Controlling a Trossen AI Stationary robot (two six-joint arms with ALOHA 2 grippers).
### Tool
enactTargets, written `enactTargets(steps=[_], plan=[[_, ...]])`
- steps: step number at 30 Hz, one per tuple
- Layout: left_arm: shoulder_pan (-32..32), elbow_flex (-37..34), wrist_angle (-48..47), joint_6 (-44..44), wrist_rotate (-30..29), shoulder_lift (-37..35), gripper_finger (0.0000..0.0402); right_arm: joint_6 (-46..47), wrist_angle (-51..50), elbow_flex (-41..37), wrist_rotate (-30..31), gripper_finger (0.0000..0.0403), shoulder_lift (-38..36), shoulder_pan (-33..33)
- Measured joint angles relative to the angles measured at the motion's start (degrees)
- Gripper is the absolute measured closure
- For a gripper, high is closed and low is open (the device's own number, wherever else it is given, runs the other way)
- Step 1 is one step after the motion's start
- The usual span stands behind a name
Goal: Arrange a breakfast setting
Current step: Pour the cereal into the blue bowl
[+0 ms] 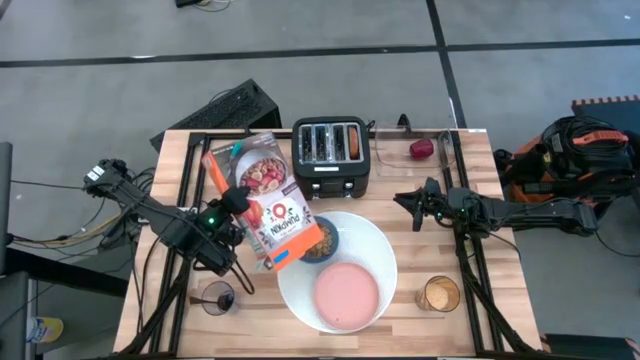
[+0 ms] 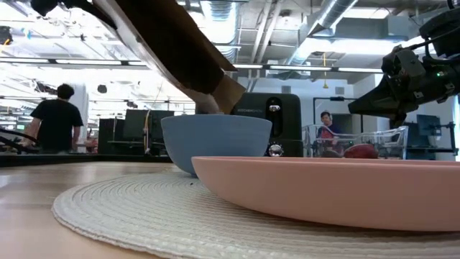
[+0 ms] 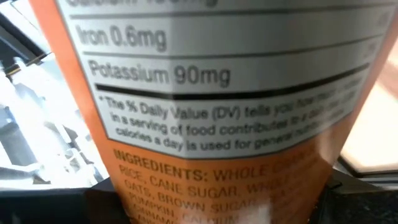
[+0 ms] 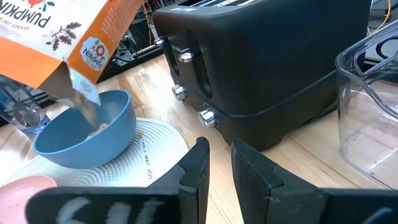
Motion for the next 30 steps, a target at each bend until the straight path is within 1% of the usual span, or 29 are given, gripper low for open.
enactTargets(steps=[2,5,13,19,24,28,30], plan=[[-0.02,0.0,-0.03,-0.12,0.13,0.01,0.0186,0.0,0.0,0.01,-0.02,0.0312,0.0,0.01],[0.0,0.0,0.0,0.33,-1.21,0.02,0.0186,-0.01,0.0,0.0,-0.02,0.0312,0.0,-0.02],[-0.05,0.0,0.02,-0.07,-0.87,0.02,0.0186,-0.02,-0.01,0.01,-0.01,0.0312,0.0,0.0],[-0.09,0.0,0.04,2.04,-3.32,0.02,0.0186,0.0,0.0,0.0,-0.02,0.0312,0.0,-0.02],[-0.09,0.0,0.04,3.39,1.11,0.04,0.0186,0.0,-0.02,0.0,-0.02,0.0312,0.0,0.0],[-0.12,0.01,0.09,3.52,-1.51,0.04,0.0186,-0.02,0.0,0.0,0.0,0.0312,0.0,-0.02],[-0.07,0.02,0.03,3.43,-1.0,0.04,0.0186,0.0,0.0,0.01,-0.02,0.0312,0.0,-0.01]])
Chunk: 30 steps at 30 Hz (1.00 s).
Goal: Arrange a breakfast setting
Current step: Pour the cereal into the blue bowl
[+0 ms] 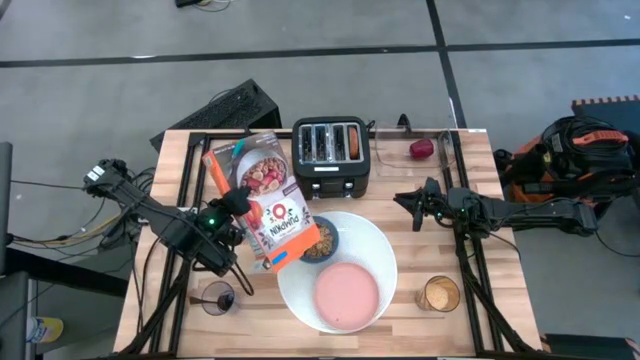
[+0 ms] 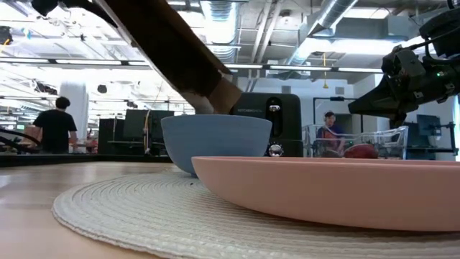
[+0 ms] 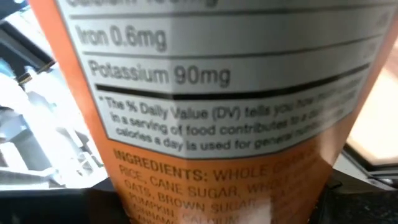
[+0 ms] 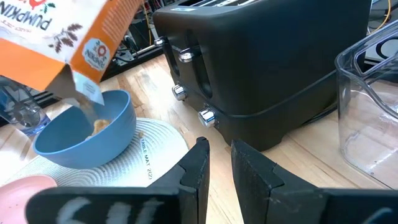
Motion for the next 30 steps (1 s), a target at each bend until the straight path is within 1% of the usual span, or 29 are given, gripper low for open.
enactTargets(steps=[11,17,24,30], plan=[[-0.02,0.0,0.03,-1.04,1.12,0.0,0.0186,-0.02,0.0,-0.01,0.02,0.0312,0.0,0.0],[-0.02,0.0,0.03,-4.47,2.26,0.0,0.0186,0.0,-0.01,-0.01,0.0,0.0312,0.0,0.01],[-0.02,0.0,-0.19,-10.29,5.12,0.0,0.0186,-0.01,-0.01,0.01,0.0,0.0312,0.0,0.01],[-0.88,0.0,-1.05,-11.72,6.28,0.0,0.0186,0.0,0.0,0.0,0.01,0.0312,0.0,0.0]])
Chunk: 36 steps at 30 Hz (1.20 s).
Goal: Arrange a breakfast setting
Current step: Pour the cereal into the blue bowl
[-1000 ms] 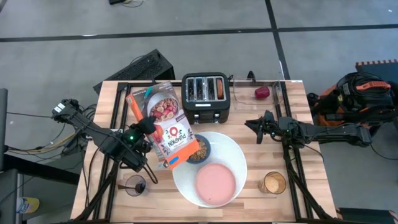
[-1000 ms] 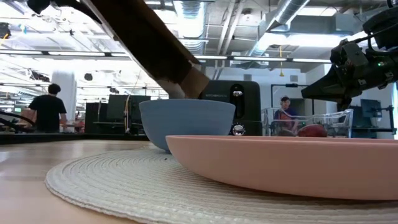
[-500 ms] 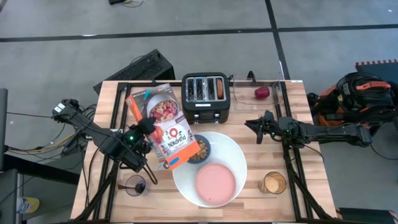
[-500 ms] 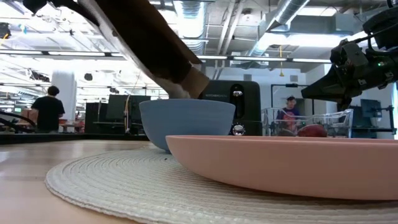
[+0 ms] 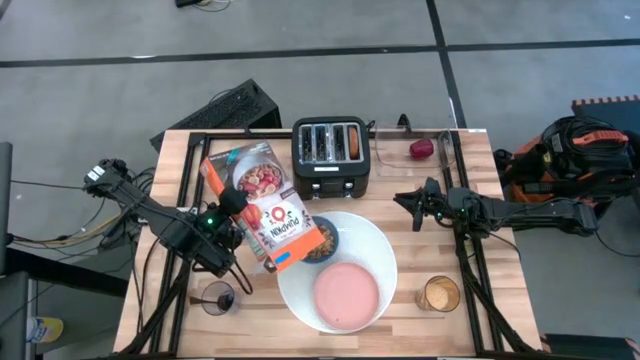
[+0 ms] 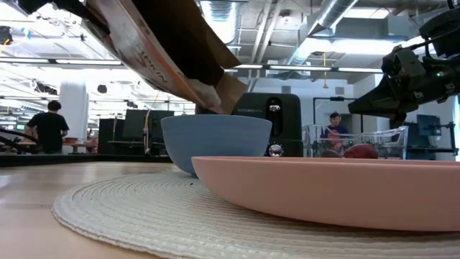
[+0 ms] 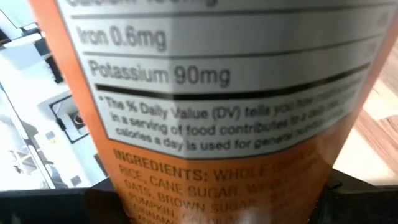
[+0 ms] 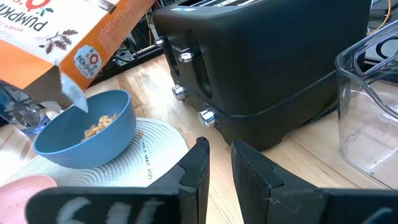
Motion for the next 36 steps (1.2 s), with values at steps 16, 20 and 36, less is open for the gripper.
enactTargets(steps=[16,20,36], plan=[[-2.85,0.0,0.05,9.4,-10.29,-0.02,0.0186,-0.01,-0.01,-0.01,-0.01,0.0312,0.0,-0.01],[-2.88,0.0,0.02,9.91,-11.38,-0.02,0.0186,0.0,-0.02,-0.01,-0.01,0.0312,0.0,-0.01],[-2.86,0.0,0.04,-0.35,-8.19,-0.02,0.0186,-0.01,0.0,-0.01,-0.01,0.0312,0.0,0.0]])
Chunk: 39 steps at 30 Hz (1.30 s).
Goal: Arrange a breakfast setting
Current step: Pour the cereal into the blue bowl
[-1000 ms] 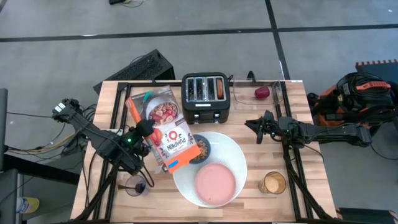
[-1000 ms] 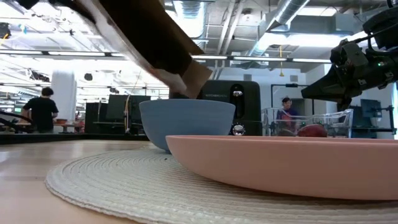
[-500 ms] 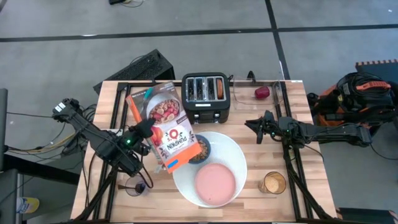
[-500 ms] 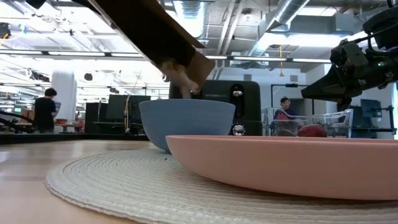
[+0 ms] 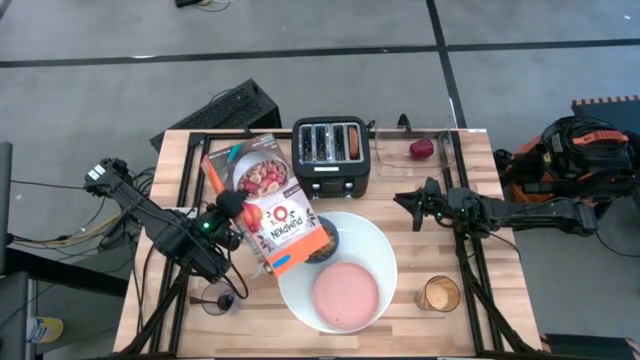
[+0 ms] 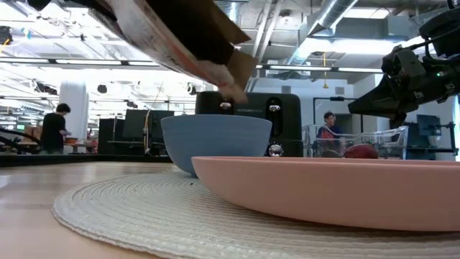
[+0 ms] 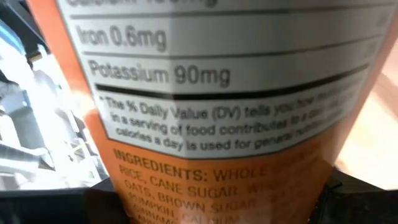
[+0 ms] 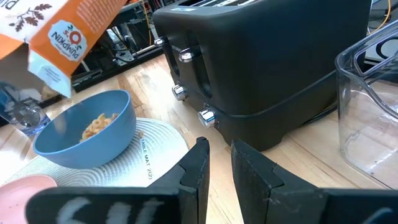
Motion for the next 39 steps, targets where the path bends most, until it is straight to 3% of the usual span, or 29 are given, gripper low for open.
enactTargets(steps=[16,28,39], plan=[[0.0,-0.28,0.02,-12.86,5.93,-0.02,0.0186,0.01,0.0,0.0,0.0,0.0312,0.0,-0.01],[0.0,-0.33,0.02,-33.85,11.48,-0.02,0.0186,0.01,0.0,0.0,0.0,0.0312,0.0,-0.01],[0.0,-0.33,0.0,-54.69,5.91,-0.02,0.0186,0.01,-0.02,0.0,0.0,0.0312,0.0,-0.01]])
